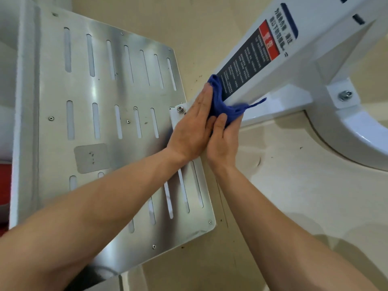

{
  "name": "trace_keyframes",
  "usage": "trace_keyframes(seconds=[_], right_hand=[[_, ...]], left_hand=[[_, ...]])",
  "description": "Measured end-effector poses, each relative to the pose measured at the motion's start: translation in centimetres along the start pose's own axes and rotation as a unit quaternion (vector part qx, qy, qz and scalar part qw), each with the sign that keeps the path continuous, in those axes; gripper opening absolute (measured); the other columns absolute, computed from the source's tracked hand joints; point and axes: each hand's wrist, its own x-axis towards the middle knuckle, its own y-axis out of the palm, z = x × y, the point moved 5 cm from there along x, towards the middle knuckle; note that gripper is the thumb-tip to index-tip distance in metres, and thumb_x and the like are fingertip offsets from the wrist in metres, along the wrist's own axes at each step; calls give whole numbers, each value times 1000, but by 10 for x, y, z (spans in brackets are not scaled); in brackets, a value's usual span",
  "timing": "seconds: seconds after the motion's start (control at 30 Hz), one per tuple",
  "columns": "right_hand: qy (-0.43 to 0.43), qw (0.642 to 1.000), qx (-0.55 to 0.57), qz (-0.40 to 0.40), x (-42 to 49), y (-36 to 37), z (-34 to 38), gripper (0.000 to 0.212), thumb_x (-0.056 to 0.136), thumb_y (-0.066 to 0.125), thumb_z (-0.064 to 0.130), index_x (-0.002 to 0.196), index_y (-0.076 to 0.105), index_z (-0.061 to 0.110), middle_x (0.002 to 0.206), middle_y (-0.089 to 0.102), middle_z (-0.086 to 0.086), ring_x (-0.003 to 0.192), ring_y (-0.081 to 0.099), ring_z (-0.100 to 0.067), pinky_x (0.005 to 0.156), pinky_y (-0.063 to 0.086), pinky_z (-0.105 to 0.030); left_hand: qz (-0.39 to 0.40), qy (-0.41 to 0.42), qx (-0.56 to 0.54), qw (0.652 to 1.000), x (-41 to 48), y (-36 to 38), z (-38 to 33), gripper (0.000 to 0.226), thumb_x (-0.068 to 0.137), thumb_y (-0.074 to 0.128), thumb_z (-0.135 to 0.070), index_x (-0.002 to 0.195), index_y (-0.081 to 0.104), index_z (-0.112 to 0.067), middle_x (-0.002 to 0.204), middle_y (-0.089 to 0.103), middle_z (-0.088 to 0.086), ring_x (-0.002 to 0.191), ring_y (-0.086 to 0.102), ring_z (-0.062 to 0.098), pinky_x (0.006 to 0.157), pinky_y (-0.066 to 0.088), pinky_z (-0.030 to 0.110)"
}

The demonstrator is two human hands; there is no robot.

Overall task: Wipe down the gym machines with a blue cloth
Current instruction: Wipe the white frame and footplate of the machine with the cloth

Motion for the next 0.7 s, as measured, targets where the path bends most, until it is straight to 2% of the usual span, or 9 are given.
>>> trace_keyframes(seconds=[0.03, 0.1, 0.2, 0.27, 0.37, 0.47, 0.53, 0.6, 0.7], right_hand=[[-19, 999, -30, -14, 4, -1, -6, 46, 96, 36, 38, 140, 35, 25, 133, 52, 12, 122, 52, -1, 104, 43, -27], [-54, 987, -150, -23, 14, -2, -25, 57, 93, 33, 39, 141, 40, 9, 139, 52, -1, 128, 49, -14, 110, 38, -37], [-62, 940, -337, 3, 15, 1, -51, 76, 91, 23, 42, 152, 26, -2, 159, 27, -16, 149, 19, -24, 123, 9, -41], [-67, 916, -394, 31, 15, 5, -61, 81, 89, 20, 44, 154, 19, -3, 163, 18, -16, 152, 7, -22, 124, 1, -38], [-71, 889, -448, 68, 17, 1, -60, 83, 90, 13, 51, 155, 18, -1, 164, 12, -16, 152, -4, -20, 124, 0, -38], [-71, 895, -432, 81, 24, -13, -45, 83, 92, 8, 58, 152, 29, 4, 164, 15, -11, 151, -14, -13, 124, 7, -38], [-81, 907, -409, 60, 34, -24, -26, 80, 93, 11, 58, 150, 34, 7, 163, 22, -8, 152, -5, -13, 123, 13, -38], [-90, 929, -359, 17, 44, -38, -2, 70, 96, 19, 55, 149, 35, 12, 159, 30, -5, 149, 18, -17, 118, 25, -41], [-107, 956, -274, -15, 53, -51, 30, 47, 99, 32, 46, 136, 46, 21, 136, 52, 2, 123, 50, -16, 99, 48, -42]], left_hand=[[-6, 20, 10, 1000, -1, 3, 2, 59, 105, 39, -21, 157, 14, -7, 163, 19, 10, 149, 22, 20, 119, 27, 41], [-19, 20, 30, 999, -6, 12, 12, 60, 104, 35, -23, 155, 12, -2, 163, 12, 14, 151, 14, 21, 122, 20, 38], [-21, -29, 37, 999, -20, 24, 29, 64, 101, 30, -32, 155, 8, -4, 164, 11, 10, 151, 13, 18, 123, 14, 30], [-24, -34, 64, 997, -26, 24, 34, 64, 101, 32, -29, 155, 8, -5, 164, 10, 9, 151, 13, 18, 123, 16, 31], [-2, -16, 83, 996, -24, 20, 30, 63, 102, 32, -25, 156, 3, -10, 165, 3, 4, 151, 8, 13, 123, 18, 33], [-11, -6, 62, 998, -13, 13, 16, 62, 105, 33, -23, 156, 0, -14, 166, 1, 0, 151, 6, 11, 123, 16, 31], [-36, 30, 53, 998, 1, 8, -6, 61, 105, 33, -25, 156, 2, -12, 165, 3, 2, 152, 8, 14, 122, 14, 27], [-72, 80, 58, 992, 17, 4, -33, 58, 105, 32, -24, 155, 9, -5, 164, 10, 9, 151, 14, 21, 122, 14, 23], [-119, 102, 43, 987, 30, 1, -62, 56, 106, 32, -23, 154, 15, 0, 162, 17, 15, 150, 18, 26, 121, 16, 22]])
